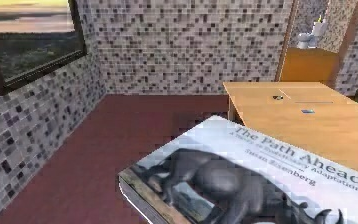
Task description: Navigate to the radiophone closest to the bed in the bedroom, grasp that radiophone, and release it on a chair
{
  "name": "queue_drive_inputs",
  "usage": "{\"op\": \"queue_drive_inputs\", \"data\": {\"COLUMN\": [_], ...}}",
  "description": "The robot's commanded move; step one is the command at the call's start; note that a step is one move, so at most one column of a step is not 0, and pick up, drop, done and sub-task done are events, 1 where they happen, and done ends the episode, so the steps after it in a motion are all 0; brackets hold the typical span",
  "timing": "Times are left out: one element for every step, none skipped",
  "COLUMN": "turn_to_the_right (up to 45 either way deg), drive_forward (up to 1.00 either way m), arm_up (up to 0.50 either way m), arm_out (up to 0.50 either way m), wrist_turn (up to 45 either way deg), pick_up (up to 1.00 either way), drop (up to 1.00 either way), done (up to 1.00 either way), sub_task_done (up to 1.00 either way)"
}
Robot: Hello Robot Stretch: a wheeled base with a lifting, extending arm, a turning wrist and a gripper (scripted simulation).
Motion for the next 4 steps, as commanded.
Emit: {"op": "queue_drive_inputs", "data": {"turn_to_the_right": [0.0,0.0,15.0,3.0], "drive_forward": [1.0,1.0,0.0,0.0], "arm_up": [0.0,0.0,0.0,0.0], "arm_out": [0.0,0.0,0.0,0.0], "wrist_turn": [0.0,0.0,0.0,0.0], "pick_up": [0.0,0.0,0.0,0.0], "drop": [0.0,0.0,0.0,0.0], "done": [0.0,0.0,0.0,0.0], "sub_task_done": [0.0,0.0,0.0,0.0]}}
